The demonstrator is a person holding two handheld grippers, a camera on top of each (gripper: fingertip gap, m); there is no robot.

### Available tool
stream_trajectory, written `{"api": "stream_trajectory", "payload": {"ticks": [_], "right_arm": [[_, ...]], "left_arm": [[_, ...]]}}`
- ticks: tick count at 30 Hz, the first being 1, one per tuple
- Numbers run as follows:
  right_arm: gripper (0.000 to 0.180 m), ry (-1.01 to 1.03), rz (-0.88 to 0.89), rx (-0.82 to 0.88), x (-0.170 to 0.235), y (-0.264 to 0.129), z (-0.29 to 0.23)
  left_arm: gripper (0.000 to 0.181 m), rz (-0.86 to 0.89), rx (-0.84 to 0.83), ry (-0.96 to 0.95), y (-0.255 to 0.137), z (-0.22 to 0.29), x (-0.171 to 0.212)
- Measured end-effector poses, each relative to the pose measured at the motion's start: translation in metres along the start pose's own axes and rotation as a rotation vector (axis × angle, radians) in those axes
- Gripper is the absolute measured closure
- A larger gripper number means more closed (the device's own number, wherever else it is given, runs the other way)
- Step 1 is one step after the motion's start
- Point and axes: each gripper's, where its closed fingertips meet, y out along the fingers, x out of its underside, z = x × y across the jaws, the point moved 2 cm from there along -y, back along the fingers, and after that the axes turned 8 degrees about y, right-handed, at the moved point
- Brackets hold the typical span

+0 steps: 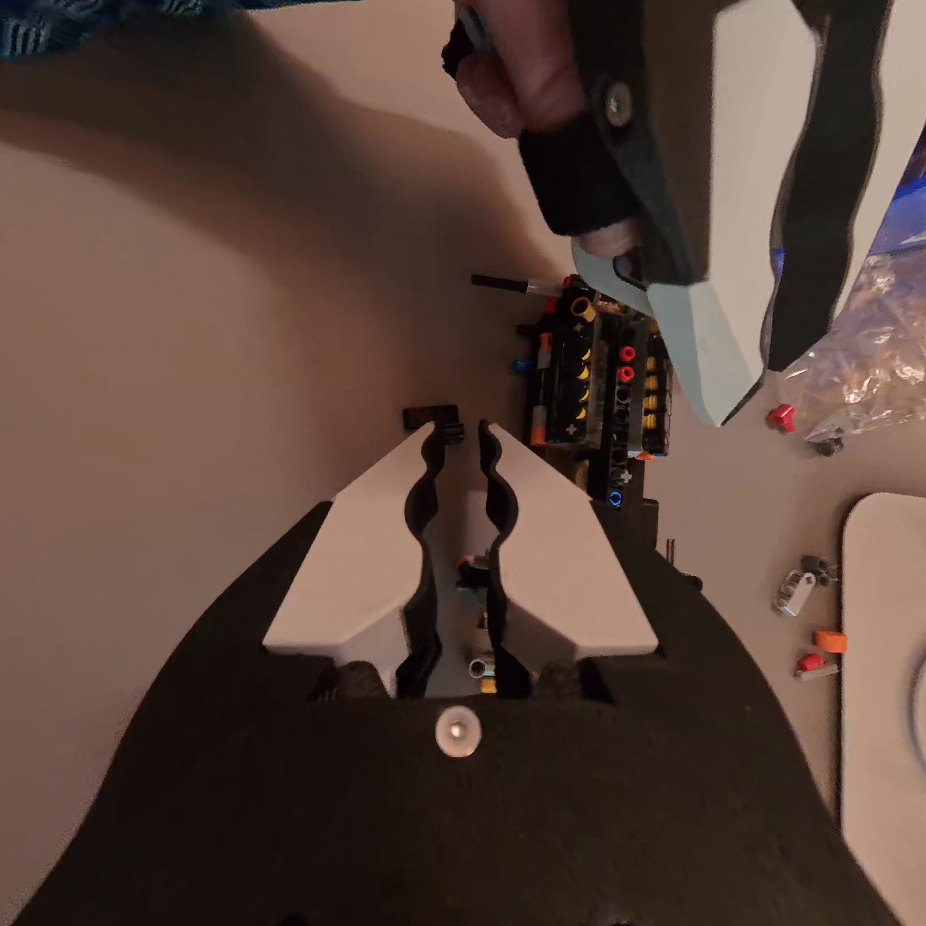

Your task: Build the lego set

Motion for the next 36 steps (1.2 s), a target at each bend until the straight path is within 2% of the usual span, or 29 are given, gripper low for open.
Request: {"api": "stream_trajectory", "payload": {"ticks": [3, 6, 11, 21, 32, 36], "right_arm": [[0.168, -0.071, -0.027, 0.019, 0.002, 0.003, -0.001], [0.169, -0.109, -0.034, 0.027, 0.0, 0.006, -0.002], [0.175, -0.123, -0.055, 0.018, 0.002, 0.004, -0.005], [0.175, 0.02, -0.019, -0.05, 0.032, -0.033, -0.015], [0.175, 0.077, -0.013, 0.109, 0.068, -0.064, 0.006], [0.175, 0.081, -0.037, 0.187, 0.084, -0.067, 0.026]], "left_arm": [[0.153, -0.049, -0.018, 0.04, 0.001, -0.01, 0.003], [0.151, -0.098, 0.094, 0.016, 0.008, -0.006, 0.007], [0.154, -0.184, 0.141, 0.029, 0.024, -0.005, 0.019], [0.162, -0.215, 0.107, -0.125, 0.014, 0.018, 0.036], [0.164, -0.243, 0.007, -0.264, -0.004, 0.056, 0.039], [0.16, -0.242, 0.076, -0.286, 0.002, 0.088, 0.036]]}}
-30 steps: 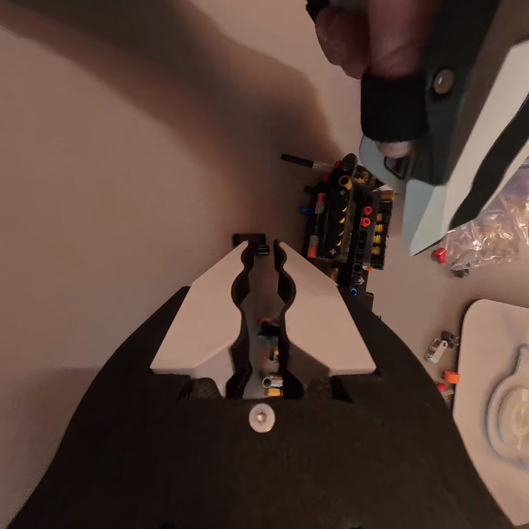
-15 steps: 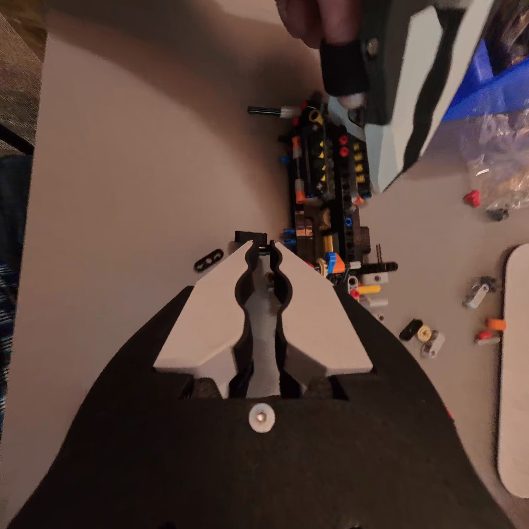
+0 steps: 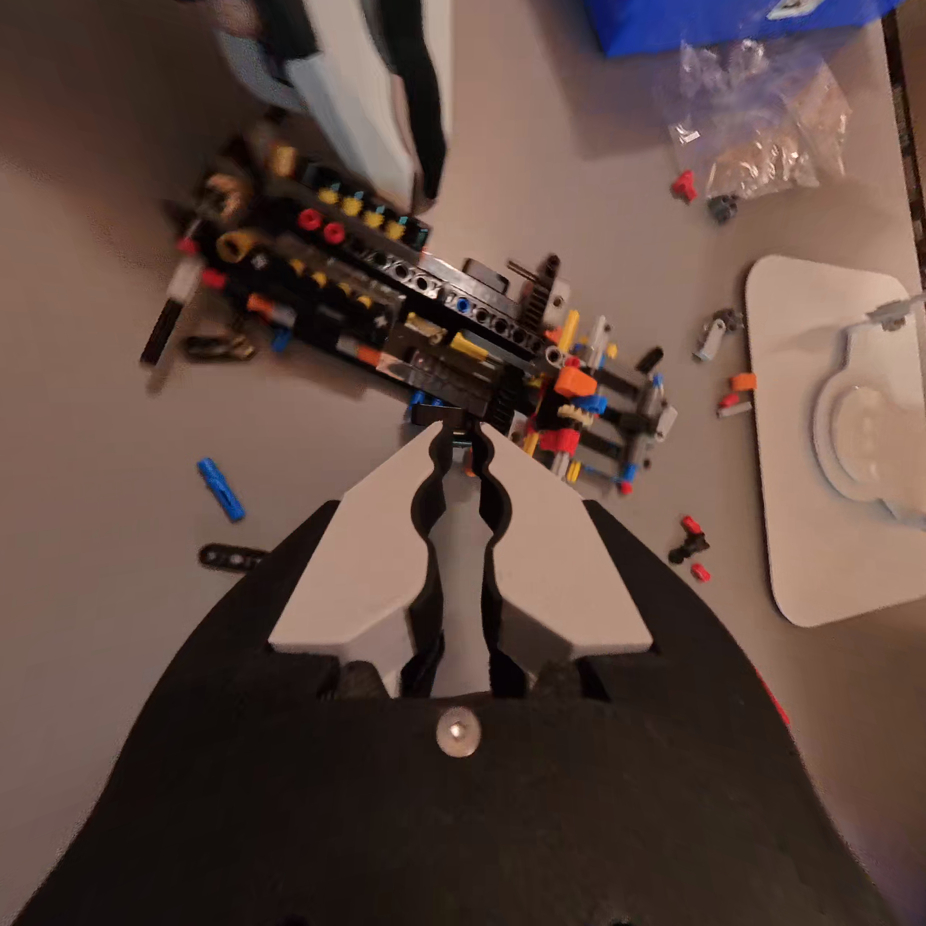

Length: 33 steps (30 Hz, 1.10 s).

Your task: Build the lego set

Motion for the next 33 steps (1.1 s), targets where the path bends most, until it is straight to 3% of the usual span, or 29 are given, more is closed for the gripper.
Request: {"api": "stream_trajectory", "payload": {"ticks": [6, 15, 26, 33], "right_arm": [[0.175, 0.06, 0.026, -0.043, 0.014, -0.021, 0.003], [0.175, 0.157, 0.026, -0.083, 0.023, -0.006, 0.005], [0.157, 0.251, 0.06, -0.149, 0.029, -0.008, 0.002], [0.175, 0.257, 0.07, -0.176, 0.029, -0.001, 0.002]], "left_arm": [[0.154, 0.074, -0.052, 0.009, -0.002, 0.004, -0.019], [0.139, 0.127, 0.004, 0.006, 0.016, 0.008, -0.032], [0.129, 0.2, 0.111, 0.016, 0.013, 0.022, -0.038], [0.122, 0.213, 0.143, 0.017, 0.009, 0.031, -0.043]]}}
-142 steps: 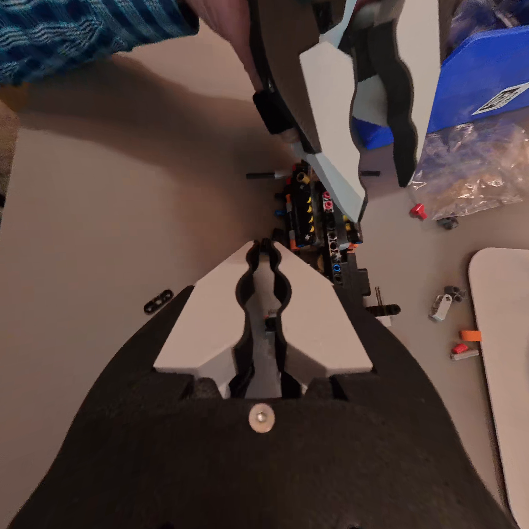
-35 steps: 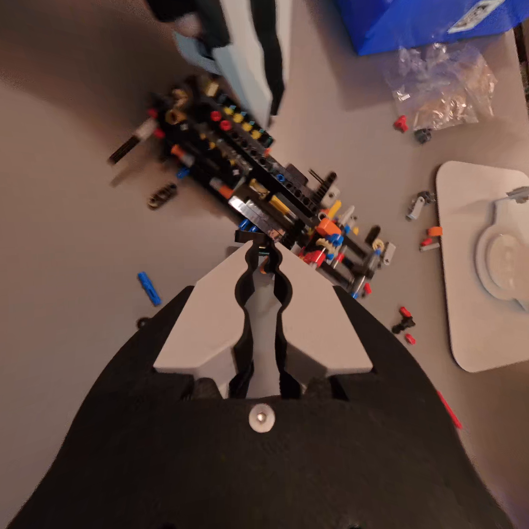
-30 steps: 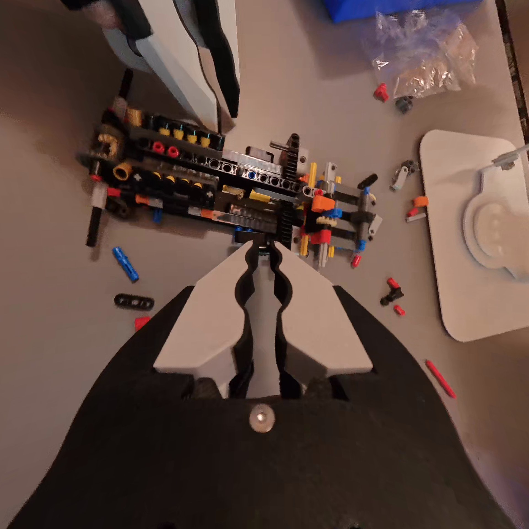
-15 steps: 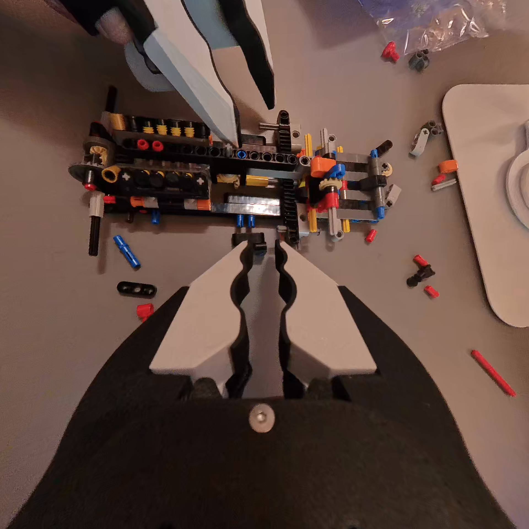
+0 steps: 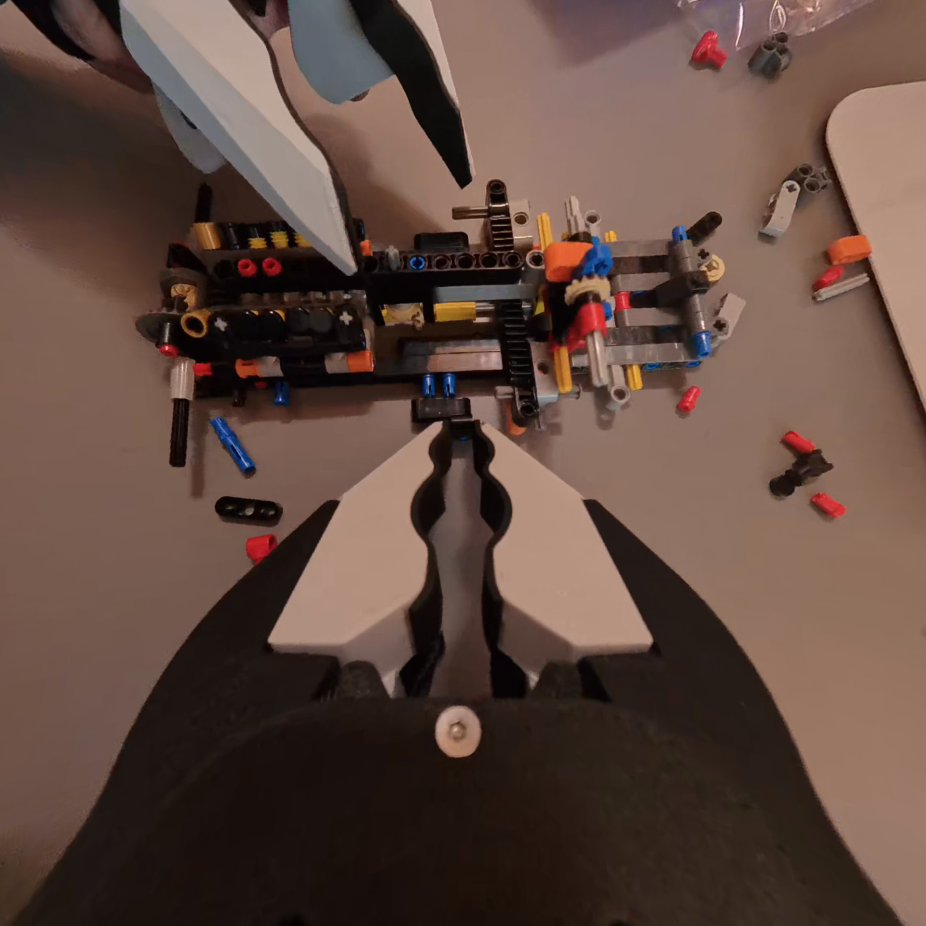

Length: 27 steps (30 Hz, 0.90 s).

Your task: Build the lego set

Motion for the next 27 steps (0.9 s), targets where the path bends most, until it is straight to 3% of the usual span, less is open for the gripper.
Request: {"api": "stream_trajectory", "payload": {"ticks": [12, 27], "right_arm": [[0.175, -0.004, 0.056, 0.003, -0.002, -0.002, 0.003], [0.176, -0.069, 0.1, 0.059, -0.004, -0.001, 0.005]], "left_arm": [[0.12, -0.087, -0.055, 0.023, 0.01, 0.001, 0.004], [0.121, -0.03, -0.123, -0.028, 0.012, 0.001, 0.005]]}}
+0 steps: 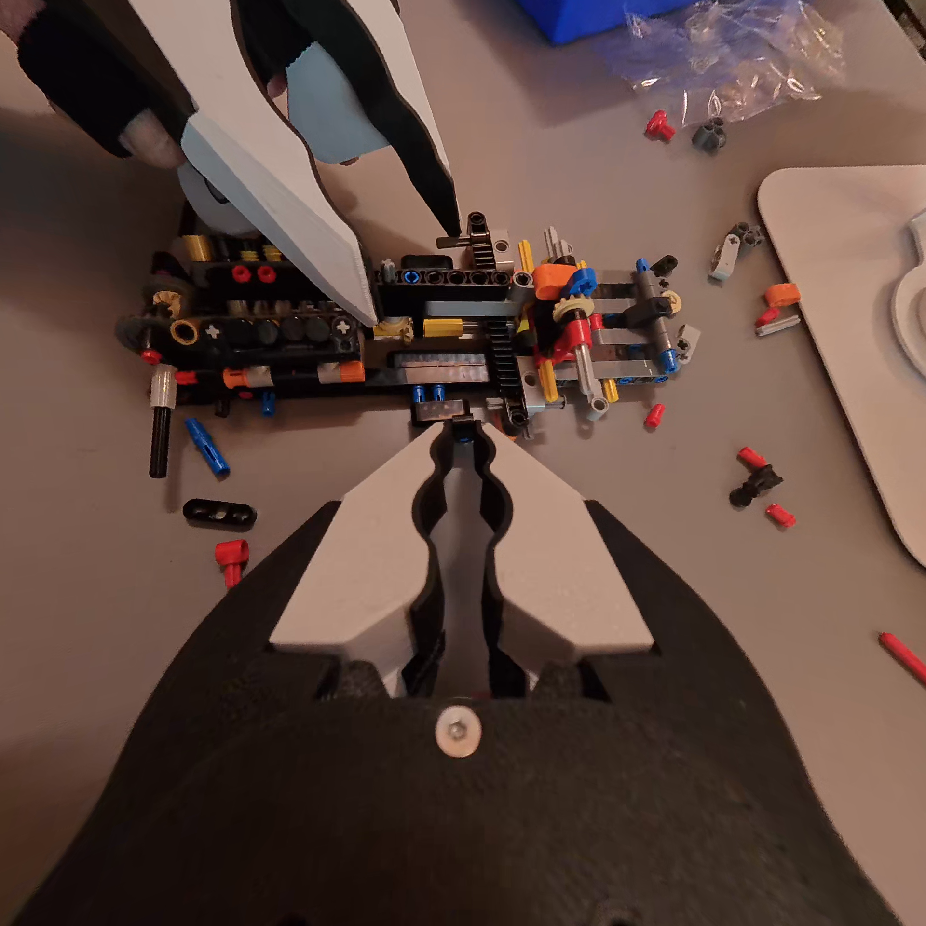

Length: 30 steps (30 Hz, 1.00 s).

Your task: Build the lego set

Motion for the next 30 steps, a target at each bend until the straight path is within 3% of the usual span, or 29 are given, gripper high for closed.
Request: {"api": "stream_trajectory", "payload": {"ticks": [13, 21, 30], "right_arm": [[0.16, 0.037, -0.041, -0.097, 0.0069, -0.0036, -0.003], [0.175, 0.009, -0.048, -0.111, 0.0038, 0.0023, -0.0015], [0.175, 0.034, -0.041, -0.13, 0.004, 0.0003, -0.0014]], "left_arm": [[0.12, -0.019, -0.013, -0.017, -0.0005, 0.0001, -0.0002], [0.117, -0.03, -0.007, -0.038, -0.0002, 0.0003, 0.0012], [0.118, -0.031, 0.001, -0.066, 0.0008, 0.0036, 0.0022]]}}
